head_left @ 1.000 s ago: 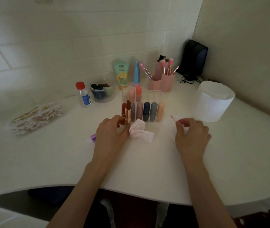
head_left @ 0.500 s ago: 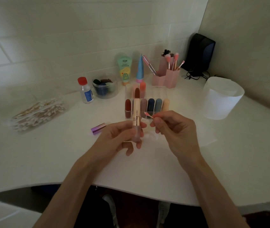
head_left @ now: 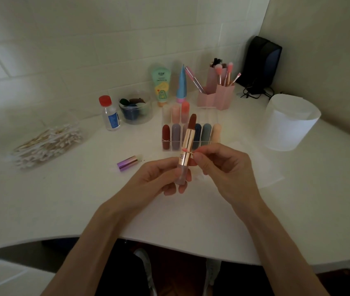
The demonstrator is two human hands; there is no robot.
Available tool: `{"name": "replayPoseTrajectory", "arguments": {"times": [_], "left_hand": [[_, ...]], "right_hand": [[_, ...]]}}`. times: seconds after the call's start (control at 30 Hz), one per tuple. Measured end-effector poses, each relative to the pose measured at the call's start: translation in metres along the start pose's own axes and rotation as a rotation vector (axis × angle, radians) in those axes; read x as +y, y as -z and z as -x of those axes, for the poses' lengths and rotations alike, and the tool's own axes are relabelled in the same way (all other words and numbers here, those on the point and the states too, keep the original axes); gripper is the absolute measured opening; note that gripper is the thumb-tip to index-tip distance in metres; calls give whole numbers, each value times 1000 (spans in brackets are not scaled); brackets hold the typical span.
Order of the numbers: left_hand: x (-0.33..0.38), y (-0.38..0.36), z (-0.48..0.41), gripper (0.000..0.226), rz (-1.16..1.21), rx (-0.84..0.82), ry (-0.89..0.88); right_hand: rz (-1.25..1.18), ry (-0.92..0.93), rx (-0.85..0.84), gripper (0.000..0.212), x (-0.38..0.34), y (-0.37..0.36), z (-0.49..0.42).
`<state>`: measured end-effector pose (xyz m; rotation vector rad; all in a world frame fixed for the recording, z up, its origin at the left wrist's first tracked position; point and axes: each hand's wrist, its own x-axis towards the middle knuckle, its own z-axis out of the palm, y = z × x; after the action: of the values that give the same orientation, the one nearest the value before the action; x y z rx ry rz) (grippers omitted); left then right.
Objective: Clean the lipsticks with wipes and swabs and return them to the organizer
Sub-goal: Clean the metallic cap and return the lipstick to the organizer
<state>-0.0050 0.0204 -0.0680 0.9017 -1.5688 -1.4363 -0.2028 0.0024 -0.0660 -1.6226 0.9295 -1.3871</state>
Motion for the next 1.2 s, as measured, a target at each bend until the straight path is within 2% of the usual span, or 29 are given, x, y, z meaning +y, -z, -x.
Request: {"name": "replayPoseTrajectory", "arguments": {"times": [0.13, 0.4, 0.67, 0.87, 1.07, 1.2], "left_hand": [[0, 0, -1, 33, -45, -35, -98], [-6, 3, -1, 30, -29, -60, -104], [-3, 2, -1, 32, -62, -9, -153], [-5, 1, -1, 32, 19, 31, -79], [-6, -1, -2, 21, -14, 23, -83], [-7, -2, -3, 31, 15, 13, -112]], "right_hand": [[0, -5, -38, 27, 2, 1, 1], [-49, -18, -38, 20, -1, 2, 2], [-41, -31, -7, 14, -2, 3, 5], [42, 1, 26, 13, 2, 3, 5], [82, 60, 13, 15, 8, 3, 5], [98, 70, 1, 11, 10, 3, 6]]}}
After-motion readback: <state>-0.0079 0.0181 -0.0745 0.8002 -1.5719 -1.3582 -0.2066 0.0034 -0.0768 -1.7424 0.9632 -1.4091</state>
